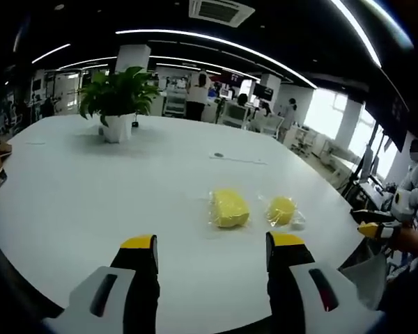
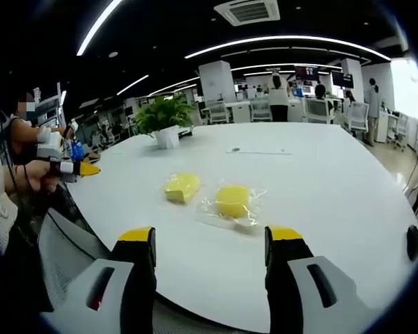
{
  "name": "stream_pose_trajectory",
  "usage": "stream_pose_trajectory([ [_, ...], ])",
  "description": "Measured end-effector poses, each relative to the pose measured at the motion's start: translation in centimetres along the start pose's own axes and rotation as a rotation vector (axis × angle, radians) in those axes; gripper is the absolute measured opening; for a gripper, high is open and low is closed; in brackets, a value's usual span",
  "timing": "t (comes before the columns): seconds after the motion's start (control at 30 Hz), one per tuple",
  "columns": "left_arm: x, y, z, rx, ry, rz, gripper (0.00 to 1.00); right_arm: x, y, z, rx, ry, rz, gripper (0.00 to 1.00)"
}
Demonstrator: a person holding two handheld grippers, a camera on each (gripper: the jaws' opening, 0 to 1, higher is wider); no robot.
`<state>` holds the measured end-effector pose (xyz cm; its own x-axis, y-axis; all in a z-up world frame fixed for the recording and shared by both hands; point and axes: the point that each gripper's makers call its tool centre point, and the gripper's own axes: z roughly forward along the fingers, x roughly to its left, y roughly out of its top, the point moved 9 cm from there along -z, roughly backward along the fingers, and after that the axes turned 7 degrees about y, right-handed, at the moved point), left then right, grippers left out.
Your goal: Compare the silicone blocks by pressing each to a similar depth, holding the contact briefly, and releasing to observe deformation and rebound differences across the visible hardness samples.
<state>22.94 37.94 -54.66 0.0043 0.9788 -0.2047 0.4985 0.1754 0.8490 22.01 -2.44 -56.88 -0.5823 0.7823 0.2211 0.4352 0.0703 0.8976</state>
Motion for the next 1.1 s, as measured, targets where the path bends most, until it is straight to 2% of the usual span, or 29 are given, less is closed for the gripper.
stream_pose_trajectory([
  [0.3, -0.4, 0.6, 1.4, 0.012, -0.027, -0.014, 0.61, -0.4, 0.5, 0.2, 0.001, -0.005, 0.002, 0.59],
  [0.63, -0.5, 1.3, 3.6, 0.017, -0.096, -0.185, 0.61, -0.8, 0.5, 0.4, 0.031, -0.011, -0.004, 0.58],
  [0.8, -0.3, 1.7, 4.8, 0.019, -0.111, -0.234, 0.62, -1.1, 0.6, 0.5, 0.045, -0.021, -0.003, 0.58],
  [1.1, -0.8, 2.8, 6.9, 0.020, -0.138, -0.260, 0.63, -1.5, 0.6, 0.8, 0.065, -0.029, -0.001, 0.57],
])
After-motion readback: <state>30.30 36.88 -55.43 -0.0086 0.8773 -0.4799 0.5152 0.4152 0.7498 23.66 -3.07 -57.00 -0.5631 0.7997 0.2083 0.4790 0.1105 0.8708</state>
